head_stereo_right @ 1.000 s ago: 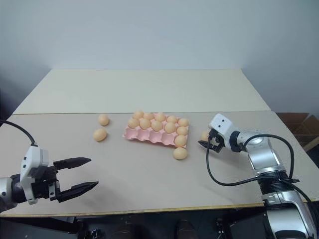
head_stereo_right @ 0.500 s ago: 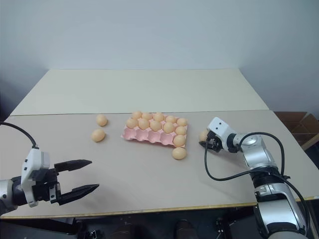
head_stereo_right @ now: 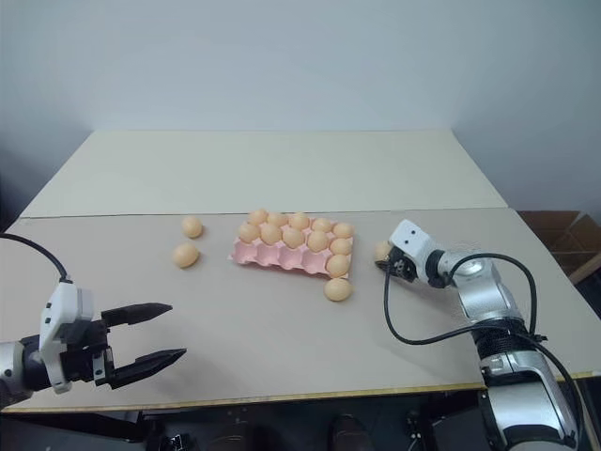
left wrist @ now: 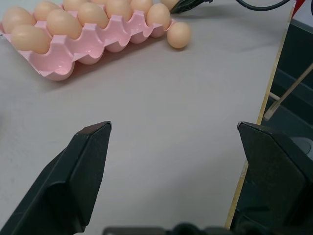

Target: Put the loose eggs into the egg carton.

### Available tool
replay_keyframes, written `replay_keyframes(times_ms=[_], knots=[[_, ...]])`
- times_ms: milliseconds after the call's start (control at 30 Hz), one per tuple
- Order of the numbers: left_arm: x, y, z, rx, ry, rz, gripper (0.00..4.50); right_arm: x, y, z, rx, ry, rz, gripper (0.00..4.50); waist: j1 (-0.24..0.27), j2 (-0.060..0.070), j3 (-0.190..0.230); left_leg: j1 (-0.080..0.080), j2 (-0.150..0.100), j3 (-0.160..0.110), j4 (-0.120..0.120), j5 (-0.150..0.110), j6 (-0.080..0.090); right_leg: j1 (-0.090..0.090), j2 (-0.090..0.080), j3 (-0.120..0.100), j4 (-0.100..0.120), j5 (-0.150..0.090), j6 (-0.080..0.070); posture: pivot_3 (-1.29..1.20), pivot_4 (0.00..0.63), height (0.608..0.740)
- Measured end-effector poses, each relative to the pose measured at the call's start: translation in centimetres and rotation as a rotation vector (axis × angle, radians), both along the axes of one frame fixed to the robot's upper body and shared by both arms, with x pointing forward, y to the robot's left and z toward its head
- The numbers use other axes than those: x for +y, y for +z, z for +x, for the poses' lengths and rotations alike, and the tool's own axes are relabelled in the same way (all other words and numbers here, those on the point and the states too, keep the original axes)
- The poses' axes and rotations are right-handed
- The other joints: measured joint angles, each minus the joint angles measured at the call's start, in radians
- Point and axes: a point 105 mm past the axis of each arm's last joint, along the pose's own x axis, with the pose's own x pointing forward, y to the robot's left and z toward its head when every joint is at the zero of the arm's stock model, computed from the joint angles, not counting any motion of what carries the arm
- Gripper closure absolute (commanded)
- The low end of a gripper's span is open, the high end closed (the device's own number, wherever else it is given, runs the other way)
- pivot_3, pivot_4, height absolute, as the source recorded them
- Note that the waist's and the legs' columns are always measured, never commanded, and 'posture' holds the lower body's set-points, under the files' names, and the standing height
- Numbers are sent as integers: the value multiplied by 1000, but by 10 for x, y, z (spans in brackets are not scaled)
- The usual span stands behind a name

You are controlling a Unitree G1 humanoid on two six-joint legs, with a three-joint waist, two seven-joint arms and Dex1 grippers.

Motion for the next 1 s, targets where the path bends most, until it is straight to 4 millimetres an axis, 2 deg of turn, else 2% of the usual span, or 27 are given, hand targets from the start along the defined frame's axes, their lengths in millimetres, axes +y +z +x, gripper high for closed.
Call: replay_keyframes(times_ms=[100,233,333,433,533,700,933,1000], knots=[[0,2,1,-10,1,0,0,24,36,-12,-87,82,45,2021,-3,0,0,1,1,0,0,0,0,0,1,0,0,1,2,0,150,740],[-1,3,3,-20,-2,-3,0,72,62,-29,-114,217,134,2021,-1,0,0,2,2,0,0,0,0,0,1,-1,1,0,0,0,150,740],[-1,4,3,-23,1,-5,0,98,57,-38,-83,291,152,2021,1,0,0,1,2,0,0,0,0,0,1,-1,1,-2,-5,0,150,740],[-1,4,3,-25,2,-6,0,118,43,-43,-34,338,156,2021,3,0,0,0,1,0,0,0,0,0,0,-1,0,-2,-5,0,150,740],[-2,4,3,-25,2,-9,0,125,33,-40,-8,329,152,2021,3,0,0,-1,1,1,0,0,0,0,0,-1,0,-2,-6,0,150,740],[-3,3,3,-27,7,-17,0,119,23,-30,17,282,133,2021,2,0,0,0,1,0,0,0,0,0,0,-1,0,-2,-6,0,150,740],[-4,1,1,-23,5,-26,0,119,12,-26,34,281,113,13,-1,0,0,0,1,0,0,0,0,0,0,-1,0,-2,-5,0,150,740],[-5,1,1,-24,4,-27,0,121,12,-26,29,287,118,13,0,0,0,0,1,0,0,0,0,0,1,-1,0,-2,-5,0,150,740]])
